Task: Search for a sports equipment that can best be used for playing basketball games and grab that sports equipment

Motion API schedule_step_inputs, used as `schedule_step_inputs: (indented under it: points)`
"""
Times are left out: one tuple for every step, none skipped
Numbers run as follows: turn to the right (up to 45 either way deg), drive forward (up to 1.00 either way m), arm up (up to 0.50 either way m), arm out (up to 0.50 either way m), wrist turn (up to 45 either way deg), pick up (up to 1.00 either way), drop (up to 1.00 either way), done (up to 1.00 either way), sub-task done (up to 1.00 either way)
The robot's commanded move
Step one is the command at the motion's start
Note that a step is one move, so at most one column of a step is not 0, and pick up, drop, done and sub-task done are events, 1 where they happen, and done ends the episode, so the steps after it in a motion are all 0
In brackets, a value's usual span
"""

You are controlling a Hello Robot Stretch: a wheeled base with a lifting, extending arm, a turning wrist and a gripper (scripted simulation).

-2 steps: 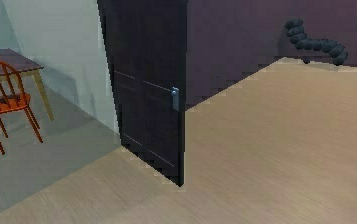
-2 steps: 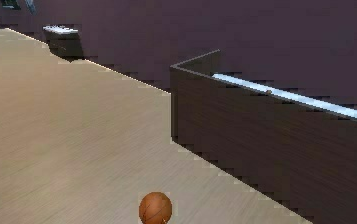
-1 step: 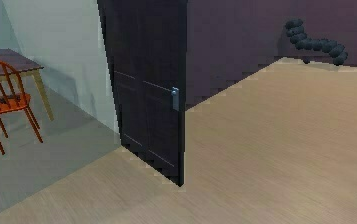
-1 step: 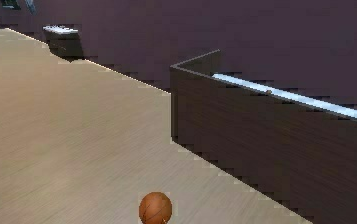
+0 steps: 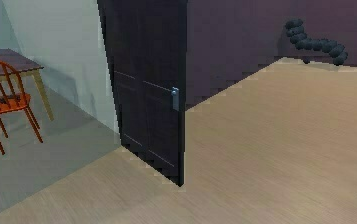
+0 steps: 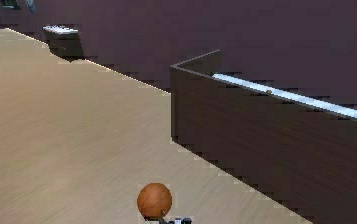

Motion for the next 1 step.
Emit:
schedule_step_inputs:
  points:
    - [0.0, 0.00, 0.00, 0.00, 0.0, 0.00, 0.00, 1.00, 0.00]
